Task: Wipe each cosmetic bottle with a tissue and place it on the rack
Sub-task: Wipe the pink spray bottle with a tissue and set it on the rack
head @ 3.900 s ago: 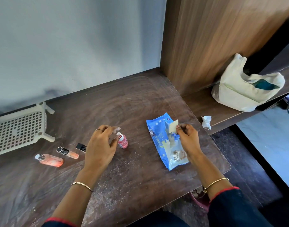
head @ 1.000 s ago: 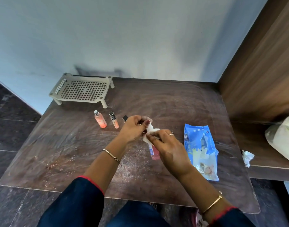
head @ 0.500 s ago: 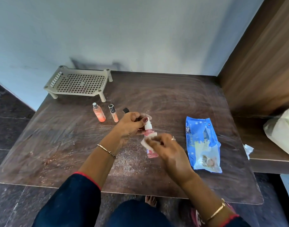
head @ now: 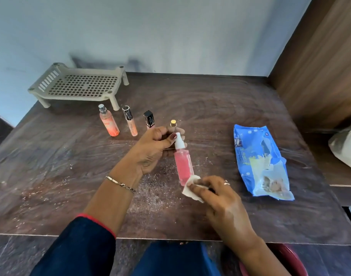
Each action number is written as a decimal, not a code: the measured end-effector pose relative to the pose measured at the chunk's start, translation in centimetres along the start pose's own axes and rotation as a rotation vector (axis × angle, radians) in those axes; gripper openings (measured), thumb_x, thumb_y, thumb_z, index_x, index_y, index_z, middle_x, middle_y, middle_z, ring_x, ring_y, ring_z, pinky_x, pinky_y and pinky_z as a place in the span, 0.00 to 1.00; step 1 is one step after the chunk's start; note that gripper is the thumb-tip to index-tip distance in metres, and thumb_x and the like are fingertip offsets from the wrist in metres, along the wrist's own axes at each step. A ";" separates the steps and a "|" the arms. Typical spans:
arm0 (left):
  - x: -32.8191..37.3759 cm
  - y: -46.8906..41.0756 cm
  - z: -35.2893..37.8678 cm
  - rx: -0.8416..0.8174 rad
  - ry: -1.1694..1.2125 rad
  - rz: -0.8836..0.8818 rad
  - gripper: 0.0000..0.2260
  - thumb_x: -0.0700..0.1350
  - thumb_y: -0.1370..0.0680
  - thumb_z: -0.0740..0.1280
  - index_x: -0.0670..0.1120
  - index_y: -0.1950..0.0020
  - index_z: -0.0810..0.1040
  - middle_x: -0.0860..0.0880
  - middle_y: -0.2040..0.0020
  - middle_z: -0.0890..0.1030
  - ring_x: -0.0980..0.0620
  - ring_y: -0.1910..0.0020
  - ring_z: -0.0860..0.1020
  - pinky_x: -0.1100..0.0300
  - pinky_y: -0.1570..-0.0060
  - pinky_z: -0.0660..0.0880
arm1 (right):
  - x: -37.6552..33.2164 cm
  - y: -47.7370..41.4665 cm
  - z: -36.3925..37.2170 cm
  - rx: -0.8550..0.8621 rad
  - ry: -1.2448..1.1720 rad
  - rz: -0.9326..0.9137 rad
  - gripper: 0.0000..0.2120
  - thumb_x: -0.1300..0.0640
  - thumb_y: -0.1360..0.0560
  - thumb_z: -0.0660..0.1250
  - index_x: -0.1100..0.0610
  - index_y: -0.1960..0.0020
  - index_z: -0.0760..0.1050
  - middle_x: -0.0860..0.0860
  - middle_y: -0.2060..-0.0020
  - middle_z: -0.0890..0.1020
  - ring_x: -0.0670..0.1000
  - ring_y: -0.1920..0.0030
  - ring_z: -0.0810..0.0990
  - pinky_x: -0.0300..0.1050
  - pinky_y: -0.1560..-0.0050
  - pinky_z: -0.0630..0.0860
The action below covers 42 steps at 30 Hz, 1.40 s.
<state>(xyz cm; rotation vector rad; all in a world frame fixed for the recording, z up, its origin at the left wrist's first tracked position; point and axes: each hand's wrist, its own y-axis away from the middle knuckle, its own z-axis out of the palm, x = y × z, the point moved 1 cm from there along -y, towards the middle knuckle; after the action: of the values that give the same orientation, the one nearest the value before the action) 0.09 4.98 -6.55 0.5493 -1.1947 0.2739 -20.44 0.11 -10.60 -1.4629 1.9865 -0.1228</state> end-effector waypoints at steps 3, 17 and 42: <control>-1.2 -0.1 -0.8 -0.062 0.019 0.008 0.10 0.35 0.22 0.61 0.38 0.42 0.77 0.43 0.48 0.82 0.49 0.51 0.83 0.59 0.53 0.81 | 0.9 0.0 0.2 0.248 -0.212 0.199 0.24 0.72 0.35 0.58 0.53 0.48 0.82 0.45 0.54 0.76 0.43 0.54 0.77 0.31 0.53 0.71; -2.4 1.1 -2.5 -0.114 -0.108 0.114 0.11 0.36 0.22 0.63 0.42 0.42 0.79 0.46 0.43 0.82 0.48 0.47 0.78 0.53 0.47 0.77 | -2.3 -3.3 3.4 0.325 0.056 0.007 0.14 0.65 0.30 0.62 0.59 0.48 0.81 0.52 0.59 0.77 0.53 0.62 0.77 0.48 0.64 0.76; -1.5 2.1 -2.2 -0.106 -0.224 0.193 0.13 0.33 0.27 0.70 0.37 0.43 0.79 0.43 0.48 0.83 0.54 0.55 0.83 0.63 0.62 0.80 | -3.8 -2.0 5.3 0.234 0.266 -0.062 0.15 0.70 0.33 0.72 0.60 0.48 0.81 0.54 0.57 0.79 0.57 0.65 0.78 0.49 0.71 0.77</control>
<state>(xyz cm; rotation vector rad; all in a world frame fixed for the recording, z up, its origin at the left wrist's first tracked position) 0.27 8.08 -8.01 0.3793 -1.4747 0.3171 -15.26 4.28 -12.13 -1.4133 2.0517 -0.5844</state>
